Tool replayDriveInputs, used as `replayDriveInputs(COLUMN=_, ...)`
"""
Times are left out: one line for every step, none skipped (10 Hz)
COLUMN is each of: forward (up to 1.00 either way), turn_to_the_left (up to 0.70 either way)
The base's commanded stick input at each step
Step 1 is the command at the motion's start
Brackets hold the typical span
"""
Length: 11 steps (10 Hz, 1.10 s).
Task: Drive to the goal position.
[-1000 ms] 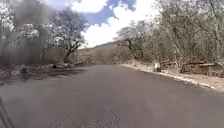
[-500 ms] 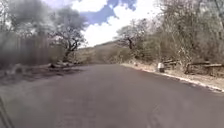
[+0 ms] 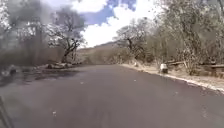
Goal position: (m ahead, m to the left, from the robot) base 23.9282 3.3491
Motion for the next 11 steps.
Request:
replayDriveInputs(forward=0.7, turn_to_the_left=0.0)
replayDriveInputs(forward=0.7, turn_to_the_left=0.0)
replayDriveInputs(forward=0.7, turn_to_the_left=0.0)
replayDriveInputs(forward=0.7, turn_to_the_left=0.0)
replayDriveInputs(forward=0.7, turn_to_the_left=0.0)
replayDriveInputs(forward=0.7, turn_to_the_left=0.0)
replayDriveInputs(forward=0.7, turn_to_the_left=0.0)
replayDriveInputs(forward=0.7, turn_to_the_left=0.0)
replayDriveInputs(forward=0.7, turn_to_the_left=0.0)
replayDriveInputs(forward=0.7, turn_to_the_left=0.0)
replayDriveInputs(forward=0.7, turn_to_the_left=0.0)
